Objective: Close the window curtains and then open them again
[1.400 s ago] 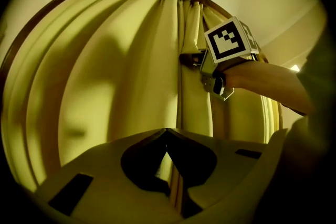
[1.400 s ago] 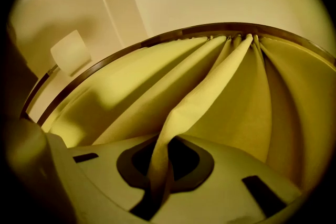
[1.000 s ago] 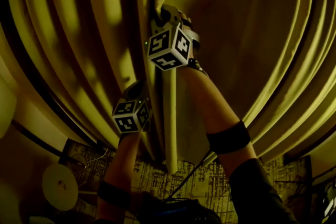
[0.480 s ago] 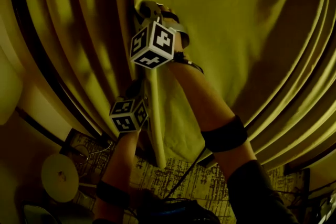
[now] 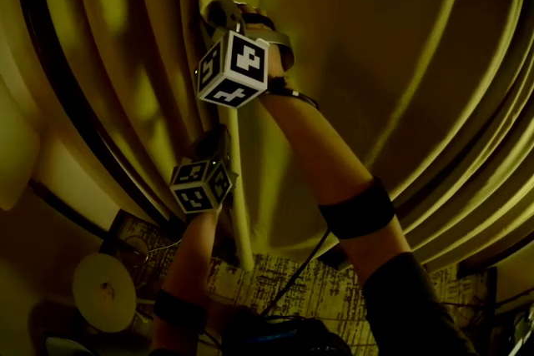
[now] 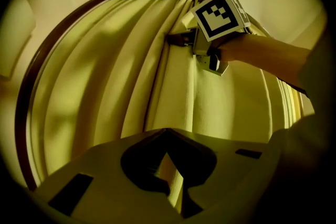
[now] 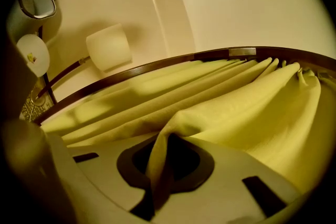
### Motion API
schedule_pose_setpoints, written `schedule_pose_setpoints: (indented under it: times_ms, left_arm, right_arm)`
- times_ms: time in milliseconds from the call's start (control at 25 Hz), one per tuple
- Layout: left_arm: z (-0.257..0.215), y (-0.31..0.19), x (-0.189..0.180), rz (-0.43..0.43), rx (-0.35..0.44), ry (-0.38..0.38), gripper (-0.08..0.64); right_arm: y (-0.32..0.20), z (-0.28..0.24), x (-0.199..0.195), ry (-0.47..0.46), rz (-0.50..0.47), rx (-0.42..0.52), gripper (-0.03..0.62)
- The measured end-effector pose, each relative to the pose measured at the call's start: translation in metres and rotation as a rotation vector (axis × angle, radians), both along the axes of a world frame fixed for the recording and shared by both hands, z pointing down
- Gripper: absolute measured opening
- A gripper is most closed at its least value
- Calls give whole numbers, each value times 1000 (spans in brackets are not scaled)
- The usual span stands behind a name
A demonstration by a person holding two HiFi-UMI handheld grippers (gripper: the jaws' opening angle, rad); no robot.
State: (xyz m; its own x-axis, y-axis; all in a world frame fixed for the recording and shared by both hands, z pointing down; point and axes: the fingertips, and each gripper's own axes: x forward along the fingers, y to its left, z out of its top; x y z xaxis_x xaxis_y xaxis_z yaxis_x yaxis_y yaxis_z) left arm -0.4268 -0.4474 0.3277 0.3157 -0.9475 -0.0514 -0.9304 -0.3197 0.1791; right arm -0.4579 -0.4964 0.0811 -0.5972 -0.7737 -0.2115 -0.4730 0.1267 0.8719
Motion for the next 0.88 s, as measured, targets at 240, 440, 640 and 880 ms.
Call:
schedule_pose_setpoints:
  times_ms: [240, 440, 640, 880]
  left_arm:
    - [-2, -27, 3, 108, -3, -20, 8]
    - [5, -46, 7, 164, -12, -20, 8]
    - [6, -60, 27, 195, -26, -22, 8]
    - [8, -60, 31, 180, -18, -34, 8]
  right_arm:
    - [-29, 2, 7, -21, 74, -6, 23]
    - [-39, 9, 8, -21, 103, -5, 23]
    - [-52, 15, 15, -12, 105, -2, 23]
    - [-49, 16, 17, -23, 80, 6, 23]
